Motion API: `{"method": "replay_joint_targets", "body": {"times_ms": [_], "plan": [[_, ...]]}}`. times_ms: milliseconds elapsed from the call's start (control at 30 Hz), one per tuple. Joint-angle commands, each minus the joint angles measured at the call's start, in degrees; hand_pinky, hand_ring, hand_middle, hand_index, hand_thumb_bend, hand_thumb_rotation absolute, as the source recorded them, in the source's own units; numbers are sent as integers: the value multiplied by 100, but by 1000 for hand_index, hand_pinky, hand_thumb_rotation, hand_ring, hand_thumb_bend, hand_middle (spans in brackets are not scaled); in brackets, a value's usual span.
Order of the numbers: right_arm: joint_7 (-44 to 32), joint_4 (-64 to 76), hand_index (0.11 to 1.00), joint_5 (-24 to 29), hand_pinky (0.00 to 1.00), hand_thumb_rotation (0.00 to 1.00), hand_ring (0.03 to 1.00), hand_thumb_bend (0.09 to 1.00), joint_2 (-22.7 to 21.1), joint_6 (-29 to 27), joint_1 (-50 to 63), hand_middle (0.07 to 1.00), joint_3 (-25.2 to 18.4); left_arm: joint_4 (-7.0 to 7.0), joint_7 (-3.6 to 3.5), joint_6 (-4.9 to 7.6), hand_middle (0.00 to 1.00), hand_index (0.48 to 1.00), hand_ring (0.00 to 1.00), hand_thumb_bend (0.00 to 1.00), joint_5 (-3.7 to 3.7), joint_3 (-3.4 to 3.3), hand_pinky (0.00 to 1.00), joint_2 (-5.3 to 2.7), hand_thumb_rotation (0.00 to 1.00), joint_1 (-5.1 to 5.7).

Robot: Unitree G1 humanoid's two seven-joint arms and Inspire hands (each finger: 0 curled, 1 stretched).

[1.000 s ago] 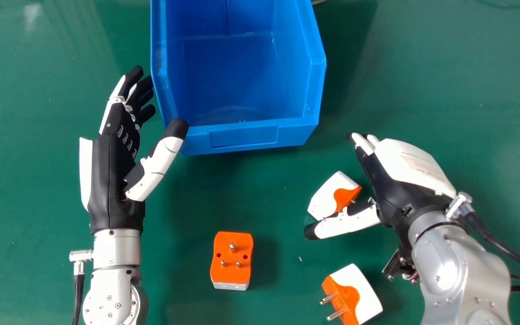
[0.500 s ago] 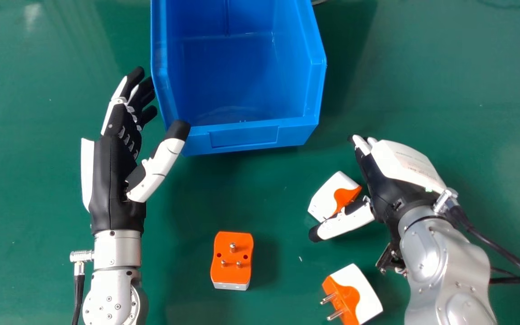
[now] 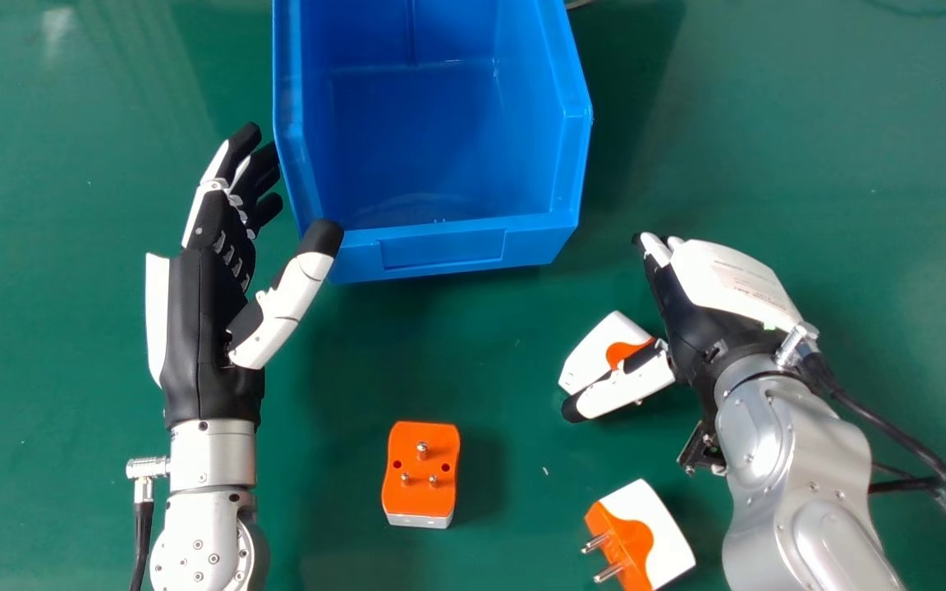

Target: Pick all objects and put in blue box

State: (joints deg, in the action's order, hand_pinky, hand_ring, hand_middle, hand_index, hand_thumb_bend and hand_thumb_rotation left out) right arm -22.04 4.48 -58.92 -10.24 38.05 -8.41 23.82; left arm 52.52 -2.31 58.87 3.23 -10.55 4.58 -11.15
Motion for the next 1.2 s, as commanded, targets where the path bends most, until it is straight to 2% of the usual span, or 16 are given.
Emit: {"method": "replay_joint_targets", "body": {"times_ms": [0, 133, 333, 433, 633, 733, 800, 900, 1067, 1167], "plan": [[-17, -111, 952, 135, 610, 302, 941, 1000, 16, -15, 36, 983, 82, -52, 35, 162, 863, 872, 881, 793, -44, 8, 865, -19, 500, -19], [-30, -174, 947, 140, 614, 293, 938, 1000, 2, 3, 6, 977, 179, -94, 80, 140, 860, 868, 877, 798, -55, 8, 860, -40, 502, 23], [-47, -203, 942, 160, 610, 286, 930, 1000, 7, 14, -10, 970, 282, -103, 24, 169, 859, 868, 875, 803, 2, 14, 861, -52, 506, 59], [-62, -248, 939, 159, 602, 283, 927, 1000, -10, -39, -27, 965, 361, -104, 50, 182, 860, 869, 877, 800, -40, 16, 862, -43, 504, 77], [-66, -365, 934, 214, 591, 294, 914, 1000, -7, -52, -76, 954, 443, -136, 8, 153, 861, 870, 877, 801, 0, 16, 864, -40, 505, 122], [-98, -346, 931, 207, 585, 300, 908, 1000, -26, -61, -75, 950, 489, -139, 6, 179, 861, 871, 878, 800, -17, 12, 866, -33, 504, 139], [-89, -320, 930, 212, 576, 305, 903, 1000, -34, -70, -55, 947, 510, -135, -15, 188, 863, 873, 880, 798, 4, 10, 867, -43, 503, 139], [-111, -286, 926, 213, 574, 317, 892, 1000, -53, -70, -44, 939, 541, -115, 29, 212, 862, 873, 879, 793, -52, 8, 866, -29, 501, 133], [-135, -279, 924, 223, 569, 328, 882, 1000, -114, -142, -52, 934, 593, -131, -3, 166, 862, 872, 879, 794, -10, 11, 865, -40, 502, 129], [-139, -311, 923, 260, 550, 333, 871, 998, -114, -164, -70, 926, 604, -124, 28, 156, 861, 870, 878, 795, -21, 7, 864, -53, 501, 110]]}}
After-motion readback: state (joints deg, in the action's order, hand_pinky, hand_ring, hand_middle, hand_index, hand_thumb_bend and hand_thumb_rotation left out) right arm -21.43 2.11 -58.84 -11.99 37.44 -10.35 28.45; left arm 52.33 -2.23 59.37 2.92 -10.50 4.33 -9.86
